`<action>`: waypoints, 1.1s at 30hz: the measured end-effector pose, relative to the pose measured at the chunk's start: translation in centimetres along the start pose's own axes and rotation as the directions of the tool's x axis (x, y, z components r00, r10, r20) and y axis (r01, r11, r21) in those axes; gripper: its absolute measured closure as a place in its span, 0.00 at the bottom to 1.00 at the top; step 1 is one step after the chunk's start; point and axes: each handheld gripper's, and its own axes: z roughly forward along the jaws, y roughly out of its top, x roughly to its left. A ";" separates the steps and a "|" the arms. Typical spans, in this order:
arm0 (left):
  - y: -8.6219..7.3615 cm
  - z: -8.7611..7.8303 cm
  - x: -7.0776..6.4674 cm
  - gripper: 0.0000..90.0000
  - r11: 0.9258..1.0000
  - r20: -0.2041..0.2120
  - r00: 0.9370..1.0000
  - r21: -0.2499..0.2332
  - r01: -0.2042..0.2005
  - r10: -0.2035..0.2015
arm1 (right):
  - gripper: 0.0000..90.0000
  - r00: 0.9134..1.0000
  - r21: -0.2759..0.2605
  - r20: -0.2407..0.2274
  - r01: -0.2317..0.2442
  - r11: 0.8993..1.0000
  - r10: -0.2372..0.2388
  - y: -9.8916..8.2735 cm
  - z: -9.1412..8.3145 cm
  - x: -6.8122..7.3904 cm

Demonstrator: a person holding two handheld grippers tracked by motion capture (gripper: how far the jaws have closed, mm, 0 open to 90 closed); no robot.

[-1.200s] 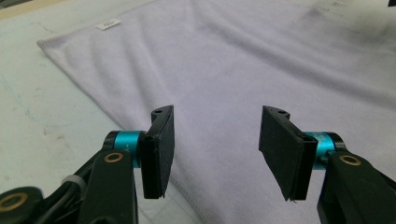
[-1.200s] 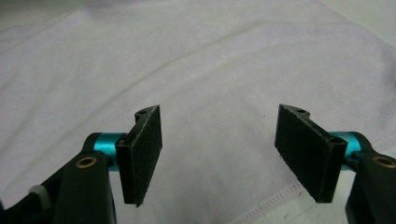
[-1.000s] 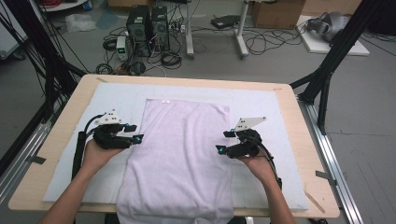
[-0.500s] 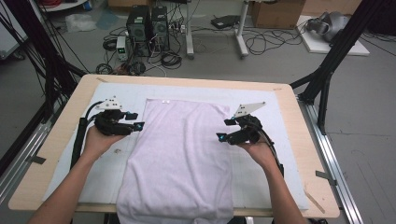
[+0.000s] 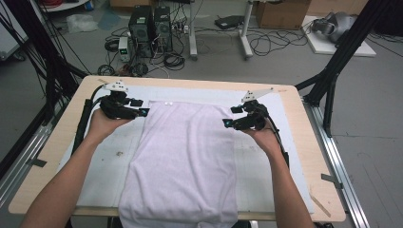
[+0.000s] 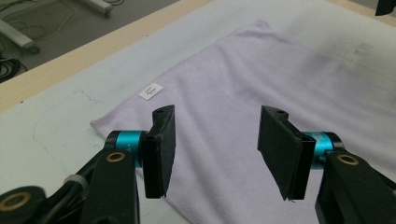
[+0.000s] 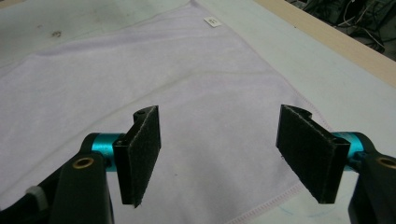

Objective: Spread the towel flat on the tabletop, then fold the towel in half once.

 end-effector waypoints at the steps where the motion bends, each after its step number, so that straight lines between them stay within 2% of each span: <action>1: -0.2 0.3 0.2 0.52 1.000 0.003 1.000 0.009 0.006 -0.006 | 0.33 1.000 0.004 -0.001 -0.007 1.000 0.007 -0.1 0.2 -0.2; 5: -0.7 1.3 0.7 0.52 0.999 0.013 1.000 0.032 0.012 -0.013 | 0.33 1.000 0.019 0.003 -0.027 0.999 0.027 -0.6 0.9 -0.9; 8: -0.9 1.9 0.8 0.52 0.999 0.018 1.000 0.037 0.010 -0.010 | 0.35 1.000 0.026 0.012 -0.018 0.999 0.018 -0.9 1.4 -1.3; 13: -1.4 2.8 1.3 0.52 0.998 -0.006 1.000 0.058 0.016 -0.016 | 0.35 0.999 0.050 0.025 -0.032 0.998 0.031 -1.2 1.9 -1.7; 15: -1.8 3.2 1.8 0.53 0.997 -0.018 1.000 0.066 0.026 -0.025 | 0.36 0.999 0.063 0.027 -0.037 0.997 0.035 -1.5 2.2 -1.9; 17: -2.4 3.8 2.1 0.53 0.996 -0.025 0.998 0.075 0.057 -0.056 | 0.36 0.999 0.070 0.035 -0.040 0.997 0.038 -1.6 2.5 -2.1; 19: -3.0 4.4 2.7 0.55 0.991 -0.028 0.997 0.106 0.080 -0.077 | 0.37 0.998 0.085 0.044 -0.049 0.995 0.045 -1.9 2.7 -2.3; 23: -3.9 5.1 3.0 0.58 0.991 -0.065 0.996 0.109 0.075 -0.069 | 0.41 0.997 0.110 0.062 -0.053 0.993 0.046 -2.3 3.2 -2.8; 26: -4.1 5.6 3.0 0.59 0.990 -0.121 0.992 0.133 0.043 -0.027 | 0.44 0.996 0.115 0.077 -0.063 0.991 0.055 -2.9 3.5 -3.2; 29: -4.3 6.4 2.9 0.61 0.990 -0.126 0.992 0.133 0.048 -0.031 | 0.47 0.993 0.122 0.090 -0.092 0.988 0.081 -3.9 3.7 -3.7; 32: -4.8 7.4 2.7 0.64 0.983 -0.142 0.990 0.179 0.041 -0.015 | 0.51 0.986 0.124 0.112 -0.134 0.983 0.120 -4.8 3.8 -4.1; 33: -4.8 7.4 2.7 0.64 0.985 -0.148 0.989 0.167 0.048 -0.023 | 0.52 0.985 0.125 0.120 -0.141 0.982 0.126 -5.0 3.9 -4.3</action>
